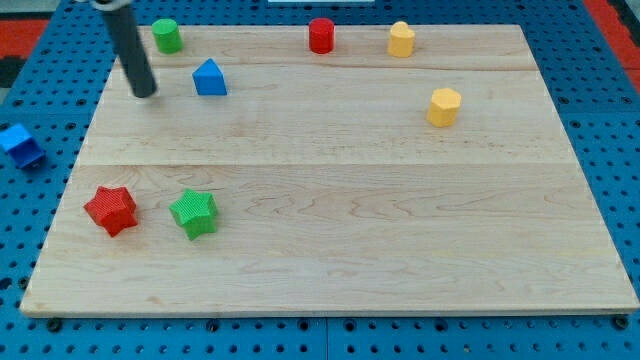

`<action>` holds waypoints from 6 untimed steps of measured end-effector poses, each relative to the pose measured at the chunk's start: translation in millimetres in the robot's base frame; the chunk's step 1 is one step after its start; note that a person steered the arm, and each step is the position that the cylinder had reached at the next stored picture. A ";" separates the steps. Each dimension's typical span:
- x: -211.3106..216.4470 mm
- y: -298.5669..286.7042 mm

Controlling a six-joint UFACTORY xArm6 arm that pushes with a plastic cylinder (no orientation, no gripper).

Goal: Push the green circle along with blue triangle to the center

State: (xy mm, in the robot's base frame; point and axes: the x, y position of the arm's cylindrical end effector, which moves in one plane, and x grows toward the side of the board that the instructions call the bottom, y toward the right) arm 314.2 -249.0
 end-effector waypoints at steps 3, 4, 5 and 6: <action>-122.4 43.4; -105.8 80.2; -59.1 82.8; -70.5 78.4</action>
